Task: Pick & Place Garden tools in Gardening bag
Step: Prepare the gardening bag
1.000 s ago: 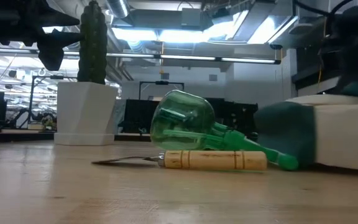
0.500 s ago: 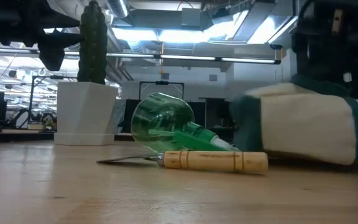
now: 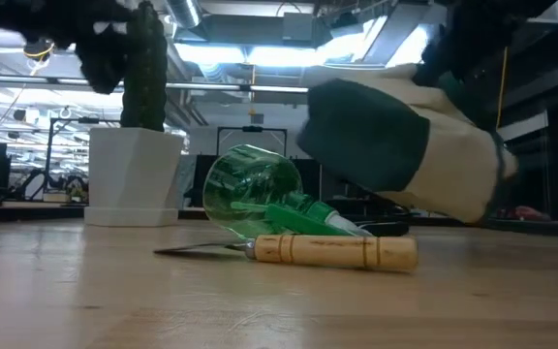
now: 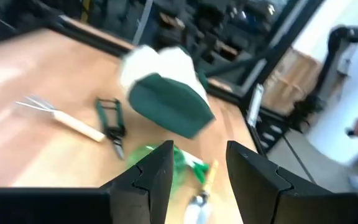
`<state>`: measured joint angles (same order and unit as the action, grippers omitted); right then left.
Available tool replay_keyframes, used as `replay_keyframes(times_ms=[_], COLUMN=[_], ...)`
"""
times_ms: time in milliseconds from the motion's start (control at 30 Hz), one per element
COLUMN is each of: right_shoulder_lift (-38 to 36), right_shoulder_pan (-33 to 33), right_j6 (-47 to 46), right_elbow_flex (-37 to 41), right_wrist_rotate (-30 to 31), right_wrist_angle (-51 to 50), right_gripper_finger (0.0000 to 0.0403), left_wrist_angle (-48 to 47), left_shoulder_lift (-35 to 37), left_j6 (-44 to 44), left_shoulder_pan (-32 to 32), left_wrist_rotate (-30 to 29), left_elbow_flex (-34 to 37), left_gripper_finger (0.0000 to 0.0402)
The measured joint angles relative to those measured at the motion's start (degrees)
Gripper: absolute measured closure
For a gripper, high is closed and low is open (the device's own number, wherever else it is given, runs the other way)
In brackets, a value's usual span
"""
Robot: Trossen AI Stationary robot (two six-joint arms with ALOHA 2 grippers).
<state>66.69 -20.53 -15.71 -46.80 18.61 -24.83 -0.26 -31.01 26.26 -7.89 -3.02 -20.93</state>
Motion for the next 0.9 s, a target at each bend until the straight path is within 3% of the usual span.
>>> replay_keyframes(times_ms=[167,333,667,900], right_shoulder_lift=[5.30,10.17,18.70,21.71], right_shoulder_pan=[0.00,0.00,-1.30,-2.42], right_j6=[14.97,24.97,35.58,37.49], right_elbow_flex=[-5.52,-9.24,-11.88,-11.92], right_wrist_rotate=[3.42,7.25,14.78,16.35], right_wrist_angle=[-1.19,-0.35,5.91,12.43], right_gripper_finger=[0.0391,0.0391,0.0391,0.0391], left_wrist_angle=[-0.69,-5.07,-6.41,-6.33], left_shoulder_lift=[-9.72,-18.35,-36.60,-44.47], left_j6=[0.17,1.61,1.49,-0.69], left_shoulder_pan=[-0.01,-0.09,-0.05,0.23], left_wrist_rotate=[5.48,4.22,-0.51,-0.49], left_elbow_flex=[-8.04,-16.16,-24.76,-27.30], left_gripper_finger=[0.0258,0.0258,0.0258,0.0241])
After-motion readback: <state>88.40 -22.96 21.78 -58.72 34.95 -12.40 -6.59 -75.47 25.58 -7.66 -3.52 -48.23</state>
